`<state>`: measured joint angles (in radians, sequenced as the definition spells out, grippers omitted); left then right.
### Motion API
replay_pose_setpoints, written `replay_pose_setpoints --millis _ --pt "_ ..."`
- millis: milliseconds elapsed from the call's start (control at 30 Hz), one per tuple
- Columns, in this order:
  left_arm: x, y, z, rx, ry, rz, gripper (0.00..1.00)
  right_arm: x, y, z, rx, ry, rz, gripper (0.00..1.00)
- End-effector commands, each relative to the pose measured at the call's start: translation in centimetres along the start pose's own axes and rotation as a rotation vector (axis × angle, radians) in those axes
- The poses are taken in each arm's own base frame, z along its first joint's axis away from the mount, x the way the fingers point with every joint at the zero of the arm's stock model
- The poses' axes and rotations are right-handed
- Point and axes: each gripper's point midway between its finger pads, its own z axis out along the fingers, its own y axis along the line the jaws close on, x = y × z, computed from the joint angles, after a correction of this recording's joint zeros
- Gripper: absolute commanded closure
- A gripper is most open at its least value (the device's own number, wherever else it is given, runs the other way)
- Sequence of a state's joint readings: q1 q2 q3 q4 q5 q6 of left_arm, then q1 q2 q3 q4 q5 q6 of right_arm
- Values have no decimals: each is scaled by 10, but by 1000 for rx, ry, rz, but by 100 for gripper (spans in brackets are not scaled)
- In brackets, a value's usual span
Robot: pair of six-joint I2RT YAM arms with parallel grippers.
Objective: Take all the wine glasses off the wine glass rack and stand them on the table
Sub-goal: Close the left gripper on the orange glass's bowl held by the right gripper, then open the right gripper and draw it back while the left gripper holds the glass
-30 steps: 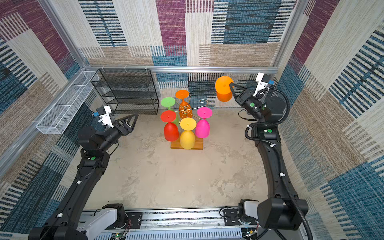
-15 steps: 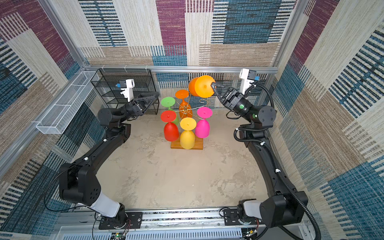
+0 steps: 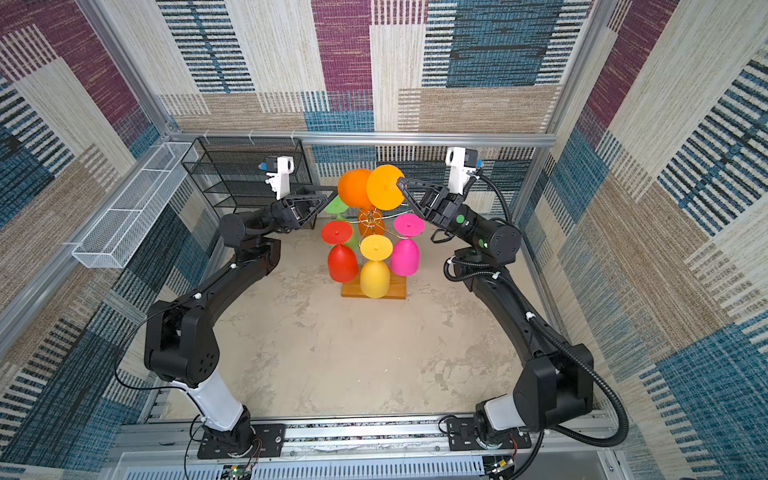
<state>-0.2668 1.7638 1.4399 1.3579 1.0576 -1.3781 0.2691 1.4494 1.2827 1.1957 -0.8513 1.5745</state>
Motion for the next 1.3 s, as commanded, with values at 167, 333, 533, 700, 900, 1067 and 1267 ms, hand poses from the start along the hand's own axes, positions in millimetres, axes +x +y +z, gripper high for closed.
replay_pose_setpoints --millis 167,333,533,700,900,1067,1267 --pt "6 -19 9 56 25 36 11 2 4 -3 -121 -32 69 100" --pt "8 -30 13 75 34 43 20 1 -4 -8 -166 -59 130 100" --pt "9 -41 12 80 32 55 41 0 -12 -12 -196 -77 185 100" --pt "10 -48 10 81 30 69 58 -1 -18 -14 -200 -84 210 100" --pt "9 -54 10 82 20 71 72 -3 -27 -18 -202 -91 264 100" --pt "9 -64 10 92 17 88 82 -7 -35 -26 -187 -88 276 86" --pt "8 -82 12 113 15 124 98 -16 -43 -39 -134 -116 251 77"
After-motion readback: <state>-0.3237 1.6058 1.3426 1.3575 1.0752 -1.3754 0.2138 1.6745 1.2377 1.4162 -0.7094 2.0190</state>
